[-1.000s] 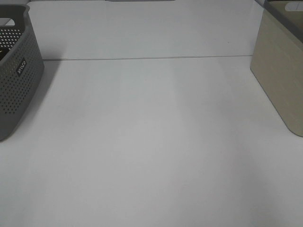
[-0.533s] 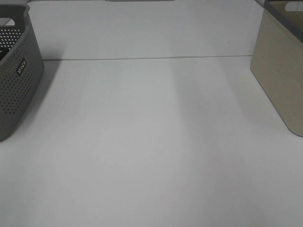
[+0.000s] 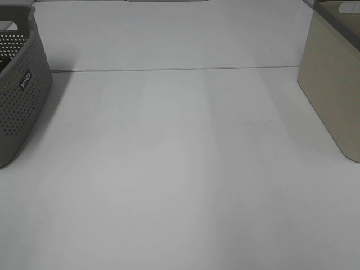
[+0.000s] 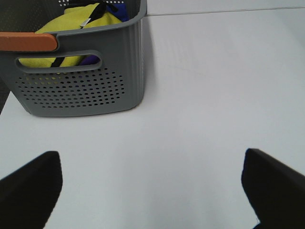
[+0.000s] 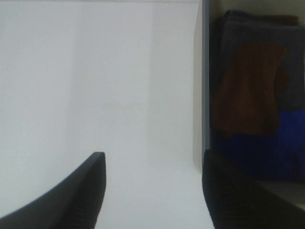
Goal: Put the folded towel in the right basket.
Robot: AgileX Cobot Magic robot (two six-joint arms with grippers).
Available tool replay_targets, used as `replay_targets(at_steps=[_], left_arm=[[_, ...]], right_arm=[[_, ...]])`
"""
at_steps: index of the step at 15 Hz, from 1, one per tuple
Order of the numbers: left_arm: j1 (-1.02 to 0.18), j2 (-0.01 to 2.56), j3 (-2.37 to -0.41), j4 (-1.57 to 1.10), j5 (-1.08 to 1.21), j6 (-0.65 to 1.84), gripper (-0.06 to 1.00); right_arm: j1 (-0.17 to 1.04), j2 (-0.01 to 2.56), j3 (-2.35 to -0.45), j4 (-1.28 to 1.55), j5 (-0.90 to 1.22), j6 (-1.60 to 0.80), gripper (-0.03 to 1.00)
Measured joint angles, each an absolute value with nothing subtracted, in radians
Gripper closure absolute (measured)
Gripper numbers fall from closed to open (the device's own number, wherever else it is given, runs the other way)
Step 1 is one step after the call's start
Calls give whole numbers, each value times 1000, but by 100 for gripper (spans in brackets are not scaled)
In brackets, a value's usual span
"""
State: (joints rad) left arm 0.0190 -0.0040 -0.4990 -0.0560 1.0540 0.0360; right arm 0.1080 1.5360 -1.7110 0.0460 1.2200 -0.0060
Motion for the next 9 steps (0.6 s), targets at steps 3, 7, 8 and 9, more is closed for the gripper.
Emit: replay_targets(at_steps=[3,7,8,9], left_arm=[[19,-4,-499,-56,1054,36,-3],[19,-4,-499,-56,1054,36,-3],[19,-4,-499,-56,1054,36,-3],[19,-4,-499,-56,1054,36,-3]], right_arm=[[108,1315,-1399,46,1219,0,40],[108,1043,-1056,46,1219,46,40],[108,963,-966,46,1219,59,40],[108,870,-883,46,1220,65,40]])
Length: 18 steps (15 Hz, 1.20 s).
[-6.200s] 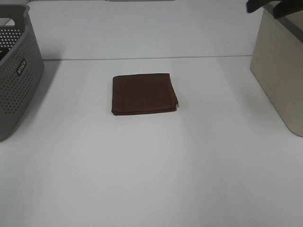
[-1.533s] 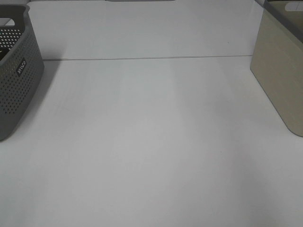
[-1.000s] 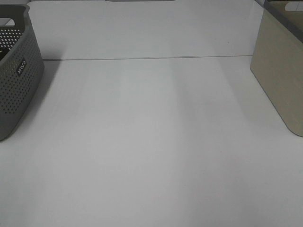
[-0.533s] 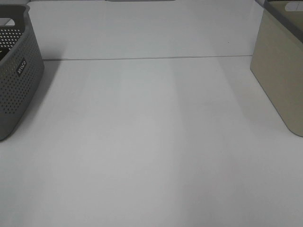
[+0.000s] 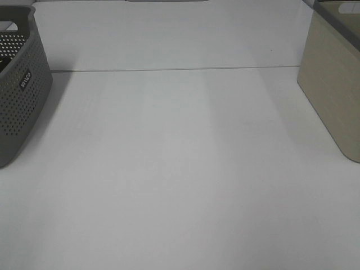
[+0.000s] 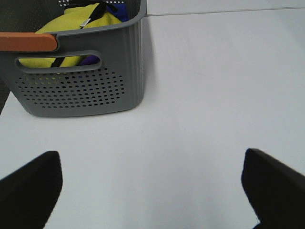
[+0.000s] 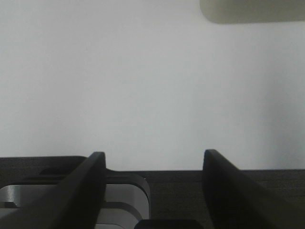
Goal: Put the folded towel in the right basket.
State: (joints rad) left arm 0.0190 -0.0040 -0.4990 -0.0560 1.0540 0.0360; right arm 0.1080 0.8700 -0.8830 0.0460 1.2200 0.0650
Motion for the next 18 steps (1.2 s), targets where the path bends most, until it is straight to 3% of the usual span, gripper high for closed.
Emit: replay_targets(at_steps=[3,9,18], left_arm=[[19,-4,-499,-56,1054,36,-3],[19,-4,-499,-56,1054,36,-3],[19,-4,-499,-56,1054,36,-3]], right_arm=[[108,508,-652,46,1220,66,40],[108,145,-519,50,1083,0,40],[108,88,-510,83,1068,-61,40]])
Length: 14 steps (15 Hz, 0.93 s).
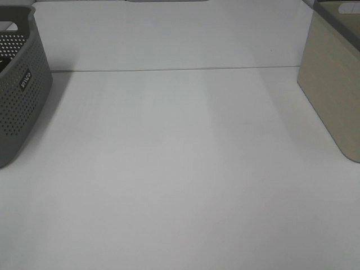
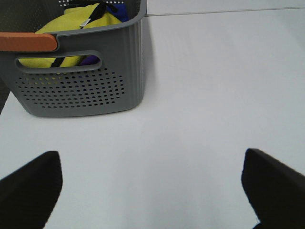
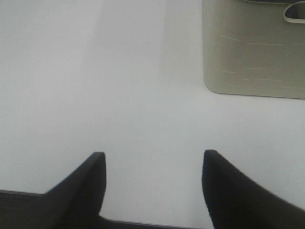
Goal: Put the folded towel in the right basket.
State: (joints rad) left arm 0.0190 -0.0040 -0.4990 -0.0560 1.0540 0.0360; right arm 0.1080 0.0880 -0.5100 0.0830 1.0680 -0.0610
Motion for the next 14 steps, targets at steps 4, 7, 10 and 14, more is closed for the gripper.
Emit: replay_targets(at_steps=[4,7,10,14], left_arm=[[19,-4,-499,-56,1054,36,-3],[19,-4,-499,-56,1054,36,-3],[19,-4,-499,-56,1054,36,-3],[19,-4,-499,-56,1054,36,-3]], right_arm=[[32,88,-510,90,1068,-61,40],[19,88,-510,91,1068,-61,40],[19,37,-509,91,1067,-61,40],[19,-6,-506,91,1067,-61,40]])
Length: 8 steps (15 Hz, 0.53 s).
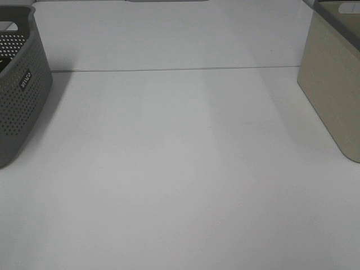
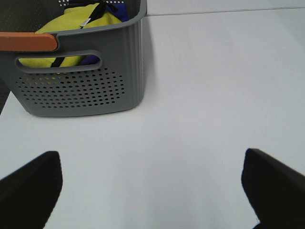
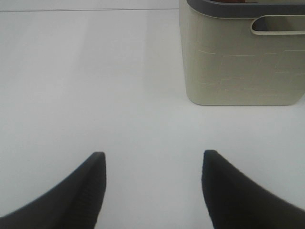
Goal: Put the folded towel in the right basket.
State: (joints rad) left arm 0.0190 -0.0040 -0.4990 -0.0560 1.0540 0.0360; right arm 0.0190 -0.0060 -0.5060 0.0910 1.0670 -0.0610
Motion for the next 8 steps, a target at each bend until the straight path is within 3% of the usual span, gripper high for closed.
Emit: replay_targets(at_steps=[8], left_arm=[[19,-4,-499,-56,1054,36,-3]], right_arm=[[19,-6,-506,91,1067,-61,40]])
